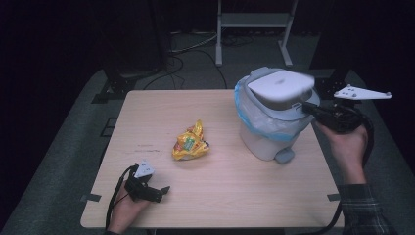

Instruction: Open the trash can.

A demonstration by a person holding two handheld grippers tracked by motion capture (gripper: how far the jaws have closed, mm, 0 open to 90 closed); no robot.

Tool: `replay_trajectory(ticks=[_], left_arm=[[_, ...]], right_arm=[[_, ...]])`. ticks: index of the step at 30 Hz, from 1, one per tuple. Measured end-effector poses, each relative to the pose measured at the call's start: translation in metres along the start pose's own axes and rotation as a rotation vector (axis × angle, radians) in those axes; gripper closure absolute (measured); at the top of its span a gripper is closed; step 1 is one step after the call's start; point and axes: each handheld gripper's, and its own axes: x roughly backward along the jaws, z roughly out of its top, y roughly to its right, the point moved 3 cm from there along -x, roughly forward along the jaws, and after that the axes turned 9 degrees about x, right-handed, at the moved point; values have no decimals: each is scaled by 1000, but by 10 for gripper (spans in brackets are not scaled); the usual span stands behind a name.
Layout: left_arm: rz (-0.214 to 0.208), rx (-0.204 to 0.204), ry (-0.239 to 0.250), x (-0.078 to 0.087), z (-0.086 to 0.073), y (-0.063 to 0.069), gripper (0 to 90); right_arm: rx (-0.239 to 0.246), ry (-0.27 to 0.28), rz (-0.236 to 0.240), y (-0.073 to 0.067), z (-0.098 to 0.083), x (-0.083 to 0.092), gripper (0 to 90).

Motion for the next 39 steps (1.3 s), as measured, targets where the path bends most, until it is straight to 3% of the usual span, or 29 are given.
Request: replay_trajectory(ticks=[8,18,28,35,39], left_arm=[[1,1,0,0,0,0,0],[2,2,0,0,0,0,0],[2,2,0,0,0,0,0],[3,-1,-3,0,0,0,0],[4,-1,-3,0,0,0,0]], right_arm=[[-6,7,4,2,-1,3,886],[9,30,-24,-4,1,20,734],[-11,36,-37,-10,-20,30,547],[-40,5,-41,-16,-46,29,395],[-43,-7,-39,-18,-54,28,354]])
